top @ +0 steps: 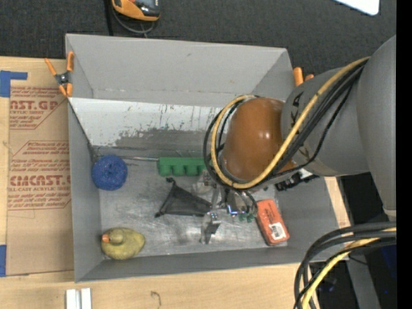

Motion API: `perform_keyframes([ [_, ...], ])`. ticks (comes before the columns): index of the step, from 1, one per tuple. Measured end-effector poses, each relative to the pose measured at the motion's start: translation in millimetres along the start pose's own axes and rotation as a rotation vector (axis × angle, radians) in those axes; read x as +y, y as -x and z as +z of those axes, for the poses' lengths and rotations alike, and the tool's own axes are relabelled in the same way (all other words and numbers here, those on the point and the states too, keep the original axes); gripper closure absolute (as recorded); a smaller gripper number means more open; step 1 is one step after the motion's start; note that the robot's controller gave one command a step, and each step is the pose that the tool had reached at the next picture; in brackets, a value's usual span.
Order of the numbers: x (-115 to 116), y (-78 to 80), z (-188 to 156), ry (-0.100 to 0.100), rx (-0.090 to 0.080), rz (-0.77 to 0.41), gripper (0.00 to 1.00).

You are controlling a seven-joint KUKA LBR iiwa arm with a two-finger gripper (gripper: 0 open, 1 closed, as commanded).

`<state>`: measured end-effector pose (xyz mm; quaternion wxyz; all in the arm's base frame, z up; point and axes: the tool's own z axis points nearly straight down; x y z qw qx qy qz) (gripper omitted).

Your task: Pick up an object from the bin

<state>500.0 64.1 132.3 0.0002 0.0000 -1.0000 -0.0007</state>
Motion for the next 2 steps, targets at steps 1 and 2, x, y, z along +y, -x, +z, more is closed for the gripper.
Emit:
perform_keyframes([
  [1, 0, 0.0, 0, 0.000, 0.000, 0.000, 0.00],
  [2, 3, -1.3, 17, 0.000, -0.005, 0.075, 0.00],
])
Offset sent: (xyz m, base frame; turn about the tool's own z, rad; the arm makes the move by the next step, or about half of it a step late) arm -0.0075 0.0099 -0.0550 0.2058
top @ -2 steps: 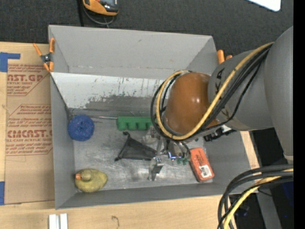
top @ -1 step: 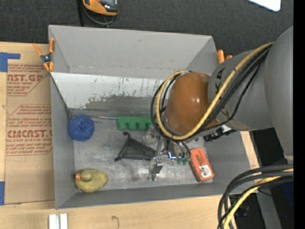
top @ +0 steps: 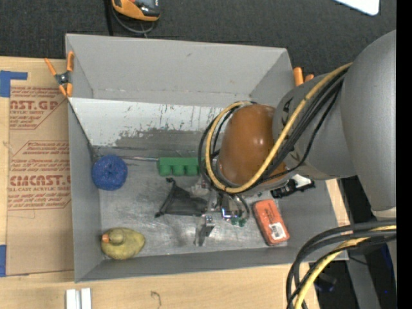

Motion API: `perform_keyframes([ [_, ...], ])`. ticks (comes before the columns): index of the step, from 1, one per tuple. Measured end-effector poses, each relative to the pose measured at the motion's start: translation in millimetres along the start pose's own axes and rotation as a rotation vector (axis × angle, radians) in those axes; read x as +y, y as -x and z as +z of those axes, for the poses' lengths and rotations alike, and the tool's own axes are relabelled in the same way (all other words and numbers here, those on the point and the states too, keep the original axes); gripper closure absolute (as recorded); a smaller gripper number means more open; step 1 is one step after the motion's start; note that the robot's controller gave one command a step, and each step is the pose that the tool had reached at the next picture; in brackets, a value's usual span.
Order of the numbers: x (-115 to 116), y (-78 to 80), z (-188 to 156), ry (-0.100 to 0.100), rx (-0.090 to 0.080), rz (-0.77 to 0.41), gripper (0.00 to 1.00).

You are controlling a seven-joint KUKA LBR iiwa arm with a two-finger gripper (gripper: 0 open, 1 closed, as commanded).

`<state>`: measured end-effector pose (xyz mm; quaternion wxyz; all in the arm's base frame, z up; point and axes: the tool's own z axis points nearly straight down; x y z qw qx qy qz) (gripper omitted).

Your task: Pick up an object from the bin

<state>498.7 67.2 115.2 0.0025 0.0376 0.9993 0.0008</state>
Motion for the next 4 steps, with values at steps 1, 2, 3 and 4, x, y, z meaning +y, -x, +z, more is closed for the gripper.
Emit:
perform_keyframes([
  [1, 15, 4.0, 33, -0.001, 0.005, 0.073, 0.00],
  [2, 9, 11.2, 41, 0.002, -0.004, 0.083, 1.00],
  [3, 8, 7.9, 44, 0.000, 0.004, 0.081, 0.00],
  [4, 8, 10.8, 41, 0.001, -0.002, 0.083, 1.00],
])
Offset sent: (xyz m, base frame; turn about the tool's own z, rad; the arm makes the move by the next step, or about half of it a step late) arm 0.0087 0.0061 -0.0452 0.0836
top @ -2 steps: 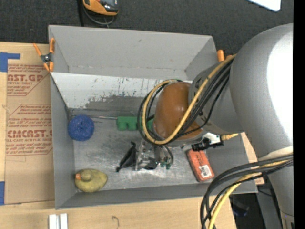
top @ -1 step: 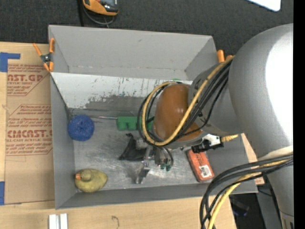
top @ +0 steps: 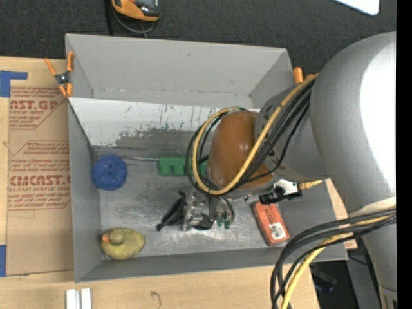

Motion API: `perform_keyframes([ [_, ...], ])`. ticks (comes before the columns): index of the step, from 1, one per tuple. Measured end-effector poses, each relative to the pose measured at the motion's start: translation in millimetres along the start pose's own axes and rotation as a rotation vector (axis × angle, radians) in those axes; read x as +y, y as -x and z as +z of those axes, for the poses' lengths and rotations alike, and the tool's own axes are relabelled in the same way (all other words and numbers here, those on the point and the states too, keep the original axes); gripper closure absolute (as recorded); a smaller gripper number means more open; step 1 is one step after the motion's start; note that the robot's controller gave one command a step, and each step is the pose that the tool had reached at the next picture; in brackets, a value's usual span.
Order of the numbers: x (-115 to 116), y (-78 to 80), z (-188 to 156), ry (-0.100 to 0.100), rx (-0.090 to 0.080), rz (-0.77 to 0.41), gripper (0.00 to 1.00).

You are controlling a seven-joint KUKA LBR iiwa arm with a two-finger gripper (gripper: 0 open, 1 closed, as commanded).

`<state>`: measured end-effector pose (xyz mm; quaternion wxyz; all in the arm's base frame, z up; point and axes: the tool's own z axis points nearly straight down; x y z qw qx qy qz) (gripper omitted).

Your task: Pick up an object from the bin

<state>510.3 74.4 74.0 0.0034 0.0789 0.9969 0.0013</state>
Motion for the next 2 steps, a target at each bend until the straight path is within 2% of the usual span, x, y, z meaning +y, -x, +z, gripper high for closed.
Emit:
perform_keyframes([
  [1, -0.2, -3.1, 2.8, -0.002, 0.009, -0.001, 0.00],
  [2, 0.0, -0.3, 0.2, 0.000, 0.001, 0.000, 1.00],
])
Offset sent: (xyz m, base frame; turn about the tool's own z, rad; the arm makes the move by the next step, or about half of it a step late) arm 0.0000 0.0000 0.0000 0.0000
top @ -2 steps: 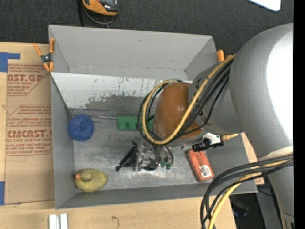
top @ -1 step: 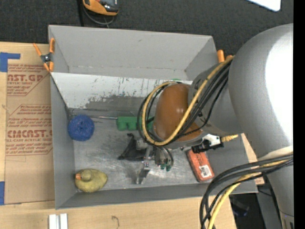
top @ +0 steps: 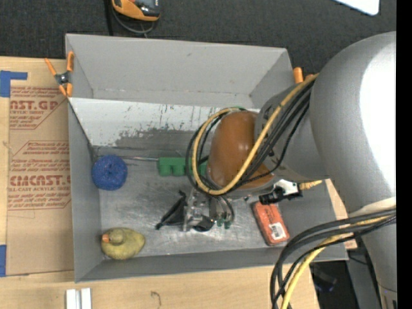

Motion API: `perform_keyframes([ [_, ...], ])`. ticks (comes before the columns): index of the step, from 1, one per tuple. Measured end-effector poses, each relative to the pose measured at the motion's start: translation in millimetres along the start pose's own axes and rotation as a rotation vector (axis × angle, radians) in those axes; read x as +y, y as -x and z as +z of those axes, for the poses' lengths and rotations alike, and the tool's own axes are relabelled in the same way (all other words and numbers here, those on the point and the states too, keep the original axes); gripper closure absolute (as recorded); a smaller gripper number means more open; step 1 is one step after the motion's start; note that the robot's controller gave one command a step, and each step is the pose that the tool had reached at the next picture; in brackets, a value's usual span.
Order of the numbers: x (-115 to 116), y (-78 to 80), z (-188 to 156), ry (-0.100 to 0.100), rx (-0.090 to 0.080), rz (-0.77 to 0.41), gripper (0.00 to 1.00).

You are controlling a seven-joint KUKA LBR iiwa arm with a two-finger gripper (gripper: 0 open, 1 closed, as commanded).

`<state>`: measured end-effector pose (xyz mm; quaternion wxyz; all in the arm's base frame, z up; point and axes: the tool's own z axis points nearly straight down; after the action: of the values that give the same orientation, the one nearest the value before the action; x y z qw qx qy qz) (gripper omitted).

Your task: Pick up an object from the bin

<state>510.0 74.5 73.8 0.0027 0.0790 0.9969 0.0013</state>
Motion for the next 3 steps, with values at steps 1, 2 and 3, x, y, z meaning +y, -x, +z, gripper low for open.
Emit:
perform_keyframes([
  [1, -0.3, -2.7, 2.7, -0.002, 0.008, -0.001, 0.00],
  [2, 0.0, 0.0, 0.0, 0.000, 0.000, 0.000, 1.00],
  [3, -0.4, -2.7, 2.7, -0.002, 0.008, -0.001, 0.00],
])
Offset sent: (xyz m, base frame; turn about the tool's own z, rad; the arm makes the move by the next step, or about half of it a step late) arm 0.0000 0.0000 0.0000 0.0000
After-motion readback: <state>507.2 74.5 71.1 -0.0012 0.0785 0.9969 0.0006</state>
